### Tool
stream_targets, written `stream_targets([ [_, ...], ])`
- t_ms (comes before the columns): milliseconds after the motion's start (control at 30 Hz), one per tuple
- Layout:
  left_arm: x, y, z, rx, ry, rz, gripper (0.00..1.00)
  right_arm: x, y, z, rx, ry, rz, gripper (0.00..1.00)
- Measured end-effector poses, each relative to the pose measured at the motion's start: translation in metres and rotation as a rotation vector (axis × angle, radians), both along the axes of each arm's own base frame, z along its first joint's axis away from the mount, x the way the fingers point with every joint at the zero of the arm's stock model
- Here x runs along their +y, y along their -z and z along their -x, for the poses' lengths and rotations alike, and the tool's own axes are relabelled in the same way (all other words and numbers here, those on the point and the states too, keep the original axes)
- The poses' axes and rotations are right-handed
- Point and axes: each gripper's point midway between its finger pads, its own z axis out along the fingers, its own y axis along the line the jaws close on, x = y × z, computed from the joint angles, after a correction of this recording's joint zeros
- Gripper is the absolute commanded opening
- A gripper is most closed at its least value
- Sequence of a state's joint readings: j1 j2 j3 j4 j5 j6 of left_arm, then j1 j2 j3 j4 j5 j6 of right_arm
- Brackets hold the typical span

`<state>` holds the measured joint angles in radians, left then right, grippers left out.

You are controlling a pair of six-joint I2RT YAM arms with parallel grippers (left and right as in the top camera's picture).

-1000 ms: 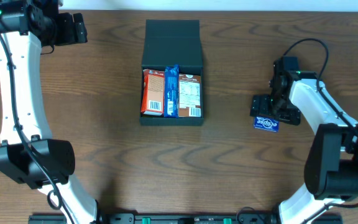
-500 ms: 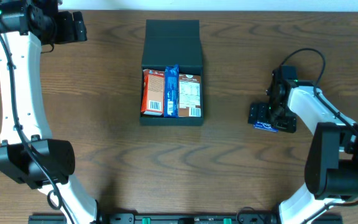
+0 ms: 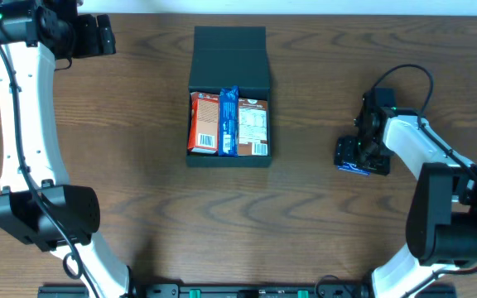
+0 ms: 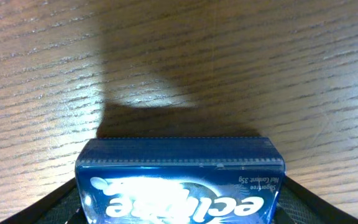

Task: Pack container
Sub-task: 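Grasp the blue Eclipse mints tin with the right gripper, then carry the Eclipse tin left and place it into the box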

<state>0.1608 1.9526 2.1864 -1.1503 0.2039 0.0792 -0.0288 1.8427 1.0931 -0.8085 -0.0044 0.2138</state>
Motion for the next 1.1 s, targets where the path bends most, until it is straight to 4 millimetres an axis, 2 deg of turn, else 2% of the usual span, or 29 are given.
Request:
stream_targets([
  [300,0.0,0.0,0.0,0.0,0.0,0.0,0.95,0.0,0.0,-0.001,-0.003,-0.001,0.0,0.68],
  [433,0.0,0.0,0.0,0.0,0.0,0.0,0.95,0.0,0.0,-0.001,-0.004,-0.001,-0.003,0.63],
  [567,0.0,0.0,0.0,0.0,0.0,0.0,0.95,0.004,-0.007,-0.011,-0.026,-0.002,-0.027,0.61],
  [733,0.0,0.0,0.0,0.001,0.0,0.001,0.95,0.008,-0.046,-0.055,-0.142,-0.008,-0.052,0.56],
  [833,0.0,0.0,0.001,0.003,0.0,0.0,0.95,0.018,-0.092,-0.098,-0.283,-0.054,-0.077,0.52],
  [900,0.0,0.0,0.0,0.002,0.0,0.001,0.95,0.03,-0.115,-0.116,-0.355,-0.107,-0.103,0.5],
  [1000,0.0,0.0,0.0,0.001,0.0,0.001,0.95,0.067,-0.15,-0.135,-0.457,-0.272,-0.168,0.45],
  [1100,0.0,0.0,0.0,0.002,0.0,0.0,0.95,0.121,-0.178,-0.135,-0.52,-0.495,-0.24,0.4],
])
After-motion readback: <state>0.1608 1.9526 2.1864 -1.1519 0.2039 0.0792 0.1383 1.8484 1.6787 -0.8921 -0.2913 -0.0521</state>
